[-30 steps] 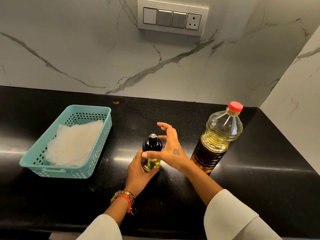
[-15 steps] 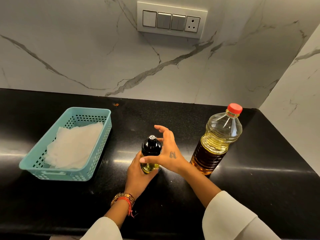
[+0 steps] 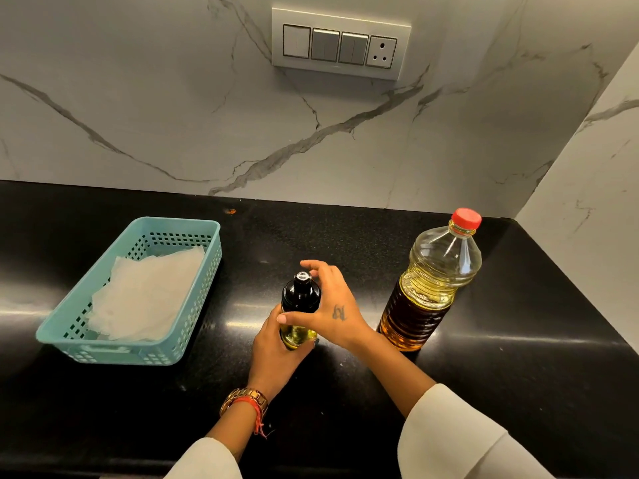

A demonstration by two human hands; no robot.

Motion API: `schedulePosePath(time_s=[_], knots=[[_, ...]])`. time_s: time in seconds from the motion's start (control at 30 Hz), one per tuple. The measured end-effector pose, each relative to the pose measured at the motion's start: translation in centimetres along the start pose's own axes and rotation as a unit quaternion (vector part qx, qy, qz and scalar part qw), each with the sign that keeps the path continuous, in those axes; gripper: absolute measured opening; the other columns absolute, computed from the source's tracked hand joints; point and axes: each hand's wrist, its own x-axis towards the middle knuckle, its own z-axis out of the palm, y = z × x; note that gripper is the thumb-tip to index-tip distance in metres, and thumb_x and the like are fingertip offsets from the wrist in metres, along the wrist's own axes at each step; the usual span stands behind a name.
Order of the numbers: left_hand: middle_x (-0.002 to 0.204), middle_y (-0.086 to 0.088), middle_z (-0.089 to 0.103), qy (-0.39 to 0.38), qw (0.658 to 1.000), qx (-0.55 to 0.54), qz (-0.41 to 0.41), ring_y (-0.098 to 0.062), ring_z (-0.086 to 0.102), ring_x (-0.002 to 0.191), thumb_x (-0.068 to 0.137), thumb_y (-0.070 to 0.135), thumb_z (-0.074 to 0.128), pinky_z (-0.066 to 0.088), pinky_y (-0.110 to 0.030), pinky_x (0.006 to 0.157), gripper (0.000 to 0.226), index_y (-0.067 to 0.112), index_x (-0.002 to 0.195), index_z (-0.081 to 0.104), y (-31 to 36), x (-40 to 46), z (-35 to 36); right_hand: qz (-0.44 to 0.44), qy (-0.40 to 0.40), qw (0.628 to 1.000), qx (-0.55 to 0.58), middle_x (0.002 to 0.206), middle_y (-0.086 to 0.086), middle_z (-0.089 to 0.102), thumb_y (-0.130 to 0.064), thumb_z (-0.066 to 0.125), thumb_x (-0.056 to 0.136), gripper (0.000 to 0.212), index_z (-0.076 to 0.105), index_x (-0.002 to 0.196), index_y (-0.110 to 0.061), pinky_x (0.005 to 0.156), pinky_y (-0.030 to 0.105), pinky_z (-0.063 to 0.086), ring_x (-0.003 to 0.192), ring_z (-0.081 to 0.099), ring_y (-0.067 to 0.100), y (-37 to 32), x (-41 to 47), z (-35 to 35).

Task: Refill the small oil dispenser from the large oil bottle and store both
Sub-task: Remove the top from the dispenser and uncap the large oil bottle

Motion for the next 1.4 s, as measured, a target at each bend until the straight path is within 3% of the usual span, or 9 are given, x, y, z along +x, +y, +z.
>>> schedulePosePath(time_s=[0.13, 0.3, 0.47, 0.7, 0.93, 1.2, 1.33, 1.4], knots=[[0.108, 0.015, 0.063, 0.002, 1.000, 0.010, 0.006, 0.000, 0.060, 0.098, 0.066, 0.020, 0.081, 0.049, -0.017, 0.080, 0.064, 0.029, 0.121, 0.050, -0.2, 0.0, 0.0, -0.014, 0.025, 0.998, -0.057, 0.111, -0.006, 0.055, -0.034, 0.081, 0.061, 0.062, 0.051, 0.116, -0.025, 0.082, 0.020, 0.039, 0.106, 0.050, 0.009, -0.6, 0.4, -0.2], [0.106, 0.016, 0.063, 0.005, 1.000, 0.018, 0.009, 0.002, 0.060, 0.097, 0.065, 0.024, 0.081, 0.047, -0.014, 0.079, 0.066, 0.032, 0.123, 0.049, -0.2, 0.1, 0.0, -0.013, 0.028, 0.999, -0.030, 0.104, -0.008, 0.058, -0.034, 0.082, 0.060, 0.059, 0.056, 0.113, -0.024, 0.084, 0.026, 0.047, 0.098, 0.054, 0.009, -1.2, 1.1, -1.5], [0.110, 0.016, 0.062, 0.008, 1.000, 0.021, 0.009, 0.002, 0.058, 0.100, 0.064, 0.023, 0.083, 0.044, -0.010, 0.081, 0.073, 0.035, 0.125, 0.046, -0.4, 0.1, 0.2, -0.015, 0.084, 0.996, 0.028, 0.101, -0.009, 0.064, -0.035, 0.083, 0.059, 0.055, 0.058, 0.108, -0.029, 0.084, 0.032, 0.052, 0.095, 0.060, 0.007, -0.6, 0.6, -3.2], [0.111, 0.011, 0.062, 0.019, 0.999, 0.048, 0.013, -0.004, 0.059, 0.101, 0.061, 0.030, 0.084, 0.044, -0.013, 0.081, 0.074, 0.026, 0.126, 0.048, -0.7, 0.3, 0.2, 0.042, 0.141, 0.989, 0.009, 0.097, -0.009, 0.061, -0.027, 0.081, 0.064, 0.048, 0.057, 0.105, -0.027, 0.082, 0.025, 0.047, 0.096, 0.057, 0.010, 2.5, -2.2, -3.3], [0.114, 0.007, 0.062, 0.034, 0.997, 0.071, 0.021, -0.007, 0.059, 0.103, 0.061, 0.028, 0.084, 0.043, -0.016, 0.083, 0.074, 0.023, 0.126, 0.049, -1.0, 0.4, 0.3, 0.097, 0.079, 0.991, -0.057, 0.114, 0.000, 0.061, -0.025, 0.078, 0.066, 0.058, 0.054, 0.118, -0.019, 0.089, 0.023, 0.042, 0.107, 0.056, 0.015, 6.6, -3.5, -0.8], [0.117, 0.007, 0.060, 0.040, 0.996, 0.072, 0.026, -0.009, 0.058, 0.105, 0.063, 0.026, 0.083, 0.043, -0.021, 0.086, 0.078, 0.026, 0.131, 0.044, -0.9, 0.3, 0.3, 0.123, 0.033, 0.990, -0.060, 0.119, 0.001, 0.060, -0.028, 0.080, 0.066, 0.068, 0.046, 0.124, -0.020, 0.094, 0.024, 0.041, 0.113, 0.054, 0.017, 7.1, -3.5, -0.2], [0.127, 0.006, 0.056, 0.030, 0.997, 0.054, 0.035, -0.010, 0.055, 0.114, 0.063, 0.024, 0.084, 0.045, -0.023, 0.092, 0.091, 0.029, 0.139, 0.034, -0.7, 0.3, 0.2, 0.139, 0.008, 0.989, -0.043, 0.144, 0.005, 0.039, -0.027, 0.082, 0.064, 0.097, 0.026, 0.143, -0.018, 0.107, 0.027, 0.029, 0.134, 0.035, 0.020, 6.8, -3.7, -0.4], [0.139, 0.004, 0.046, 0.033, 0.998, 0.040, 0.031, -0.011, 0.048, 0.124, 0.061, 0.025, 0.086, 0.039, -0.025, 0.099, 0.107, 0.029, 0.146, 0.022, -0.5, 0.3, 0.0, 0.129, 0.010, 0.990, -0.049, 0.151, 0.006, 0.027, -0.018, 0.076, 0.069, 0.096, 0.018, 0.146, -0.018, 0.112, 0.028, 0.021, 0.141, 0.022, 0.020, 6.2, -3.8, -0.7]])
